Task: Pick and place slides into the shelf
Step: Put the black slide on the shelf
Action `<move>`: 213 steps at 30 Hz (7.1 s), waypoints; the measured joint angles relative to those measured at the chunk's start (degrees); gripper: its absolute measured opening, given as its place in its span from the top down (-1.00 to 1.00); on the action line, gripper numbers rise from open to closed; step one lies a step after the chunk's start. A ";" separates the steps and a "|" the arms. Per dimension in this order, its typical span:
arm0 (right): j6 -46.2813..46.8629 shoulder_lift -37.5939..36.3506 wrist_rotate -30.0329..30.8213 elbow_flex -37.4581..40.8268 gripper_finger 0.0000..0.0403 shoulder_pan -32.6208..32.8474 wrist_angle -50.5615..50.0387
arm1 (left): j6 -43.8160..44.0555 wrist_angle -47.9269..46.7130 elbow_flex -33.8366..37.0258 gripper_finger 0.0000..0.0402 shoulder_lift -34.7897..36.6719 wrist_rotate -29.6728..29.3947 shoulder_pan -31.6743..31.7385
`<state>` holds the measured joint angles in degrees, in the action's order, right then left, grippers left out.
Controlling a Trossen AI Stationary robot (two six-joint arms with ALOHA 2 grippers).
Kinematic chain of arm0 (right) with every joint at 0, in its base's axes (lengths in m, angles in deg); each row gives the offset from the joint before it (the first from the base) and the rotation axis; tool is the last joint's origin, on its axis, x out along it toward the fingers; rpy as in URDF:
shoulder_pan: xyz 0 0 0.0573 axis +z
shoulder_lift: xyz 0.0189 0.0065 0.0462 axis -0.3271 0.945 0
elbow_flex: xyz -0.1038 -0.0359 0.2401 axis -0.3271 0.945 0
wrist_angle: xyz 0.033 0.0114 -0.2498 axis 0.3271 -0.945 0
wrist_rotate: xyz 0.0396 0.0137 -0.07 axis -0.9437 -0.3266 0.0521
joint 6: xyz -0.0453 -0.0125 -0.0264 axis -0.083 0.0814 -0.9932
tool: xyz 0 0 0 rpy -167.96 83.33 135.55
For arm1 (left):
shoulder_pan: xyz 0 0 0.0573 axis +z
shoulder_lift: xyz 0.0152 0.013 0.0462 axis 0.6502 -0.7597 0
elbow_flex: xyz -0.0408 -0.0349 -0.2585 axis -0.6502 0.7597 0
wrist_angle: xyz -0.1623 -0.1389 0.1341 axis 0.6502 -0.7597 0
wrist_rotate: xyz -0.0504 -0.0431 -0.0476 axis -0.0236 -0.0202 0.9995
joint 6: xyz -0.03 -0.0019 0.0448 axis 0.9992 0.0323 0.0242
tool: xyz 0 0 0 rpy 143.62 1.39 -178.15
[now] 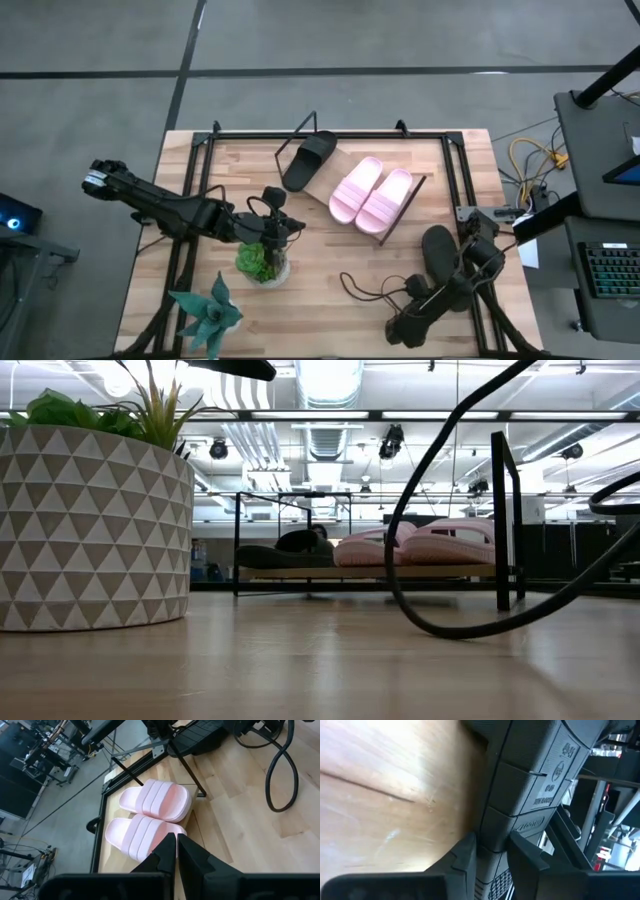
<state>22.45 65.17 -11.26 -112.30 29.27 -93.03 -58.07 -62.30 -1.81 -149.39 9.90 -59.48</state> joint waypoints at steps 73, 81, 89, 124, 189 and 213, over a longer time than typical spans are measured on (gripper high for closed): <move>18.69 -35.60 54.34 -8.69 0.96 11.26 2.32 | 4.59 5.81 0.02 1.00 0.00 29.06 -0.22; 10.36 -35.66 56.98 -13.20 0.96 11.26 2.27 | 4.97 8.27 -0.35 0.69 -3.58 33.65 0.53; -9.13 -35.66 53.75 -15.82 0.96 11.29 6.38 | 5.46 8.14 -0.90 0.08 -7.43 33.57 1.33; -55.79 -51.34 6.24 1.03 -0.15 -16.49 18.72 | 5.98 -11.83 0.02 -0.05 1.96 33.07 1.31; -51.37 -59.13 -11.30 38.95 -0.16 -19.34 59.94 | 5.95 -9.83 3.37 -0.05 2.54 26.40 2.86; -57.05 -49.66 -24.35 39.58 0.79 -19.23 68.13 | 5.84 -9.77 3.28 -0.05 2.58 23.28 4.34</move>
<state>-34.61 15.51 -35.61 -72.71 10.04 -24.90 -52.24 -72.07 1.47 -146.81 33.18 -55.13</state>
